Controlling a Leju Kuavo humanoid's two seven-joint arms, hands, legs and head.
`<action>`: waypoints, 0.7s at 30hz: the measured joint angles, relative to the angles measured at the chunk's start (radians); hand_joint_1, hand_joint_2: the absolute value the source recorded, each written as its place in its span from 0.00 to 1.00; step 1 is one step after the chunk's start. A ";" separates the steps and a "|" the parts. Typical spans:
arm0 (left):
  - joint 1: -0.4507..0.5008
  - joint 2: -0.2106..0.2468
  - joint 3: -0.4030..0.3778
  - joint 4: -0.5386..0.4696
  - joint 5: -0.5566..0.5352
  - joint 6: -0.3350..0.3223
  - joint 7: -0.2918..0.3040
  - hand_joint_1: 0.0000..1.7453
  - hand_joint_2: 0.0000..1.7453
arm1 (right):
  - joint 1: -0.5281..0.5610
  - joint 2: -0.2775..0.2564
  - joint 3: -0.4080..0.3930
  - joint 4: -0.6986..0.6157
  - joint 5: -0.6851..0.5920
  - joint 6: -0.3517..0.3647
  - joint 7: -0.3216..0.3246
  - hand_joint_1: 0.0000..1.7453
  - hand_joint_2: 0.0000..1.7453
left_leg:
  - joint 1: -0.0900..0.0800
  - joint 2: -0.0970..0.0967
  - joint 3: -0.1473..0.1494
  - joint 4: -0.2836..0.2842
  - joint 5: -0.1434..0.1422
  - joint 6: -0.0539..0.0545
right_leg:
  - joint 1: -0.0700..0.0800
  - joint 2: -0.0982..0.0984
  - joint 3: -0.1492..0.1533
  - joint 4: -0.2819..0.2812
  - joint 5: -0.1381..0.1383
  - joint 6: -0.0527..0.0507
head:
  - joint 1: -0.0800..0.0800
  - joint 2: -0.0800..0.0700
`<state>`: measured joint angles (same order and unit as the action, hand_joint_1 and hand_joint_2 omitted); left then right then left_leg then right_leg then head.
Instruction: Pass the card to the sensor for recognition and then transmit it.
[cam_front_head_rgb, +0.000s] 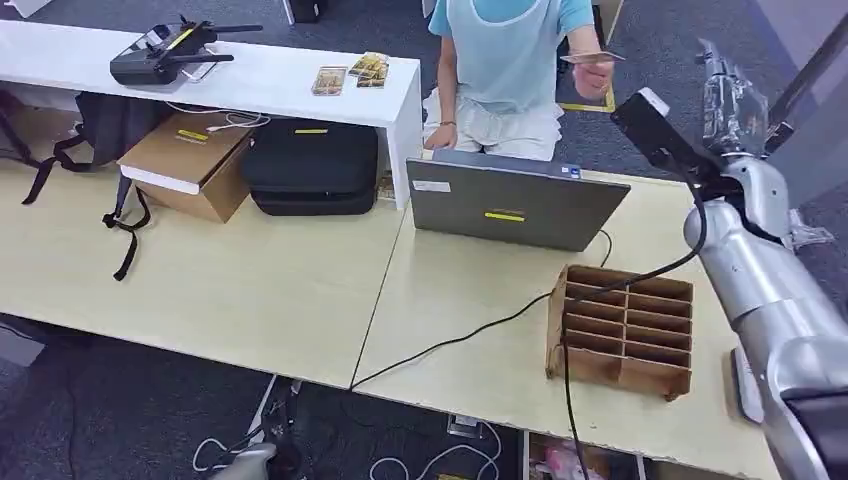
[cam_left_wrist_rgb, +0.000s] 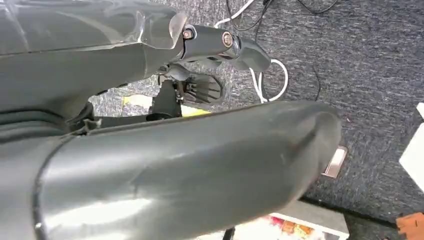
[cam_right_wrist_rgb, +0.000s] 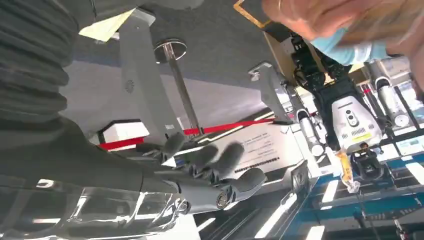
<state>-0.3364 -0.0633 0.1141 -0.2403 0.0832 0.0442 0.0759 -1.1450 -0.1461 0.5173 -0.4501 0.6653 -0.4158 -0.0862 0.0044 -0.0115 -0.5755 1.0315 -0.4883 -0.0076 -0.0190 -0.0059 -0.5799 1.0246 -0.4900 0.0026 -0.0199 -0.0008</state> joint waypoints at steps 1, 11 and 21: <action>0.000 0.000 0.000 0.000 0.000 0.000 0.000 0.00 0.00 | 0.000 -0.002 0.000 0.000 -0.003 0.000 -0.001 0.00 1.00 | 0.000 0.000 0.000 0.000 0.000 0.000 | 0.000 0.000 0.000 0.000 0.000 0.000 | 0.000 0.000; 0.003 0.000 0.000 0.001 0.012 0.009 0.000 0.00 0.00 | 0.002 -0.025 -0.050 -0.025 -0.125 -0.032 -0.034 0.00 1.00 | 0.000 0.000 0.000 0.000 0.000 0.000 | 0.000 0.000 0.000 0.000 0.000 0.000 | 0.000 0.000; 0.022 0.005 0.000 0.001 0.025 0.005 0.000 0.00 0.00 | 0.035 -0.107 -0.184 -0.171 -0.382 0.157 -0.078 0.00 1.00 | 0.000 0.000 0.000 0.000 0.000 0.000 | 0.000 0.000 0.000 0.000 0.000 0.000 | 0.000 0.000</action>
<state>-0.3143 -0.0580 0.1141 -0.2392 0.1080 0.0492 0.0759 -1.1104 -0.2526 0.3334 -0.6207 0.2829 -0.2593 -0.1644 0.0042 -0.0119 -0.5758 1.0316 -0.4884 -0.0075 -0.0192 -0.0064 -0.5799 1.0242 -0.4900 0.0026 -0.0202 -0.0008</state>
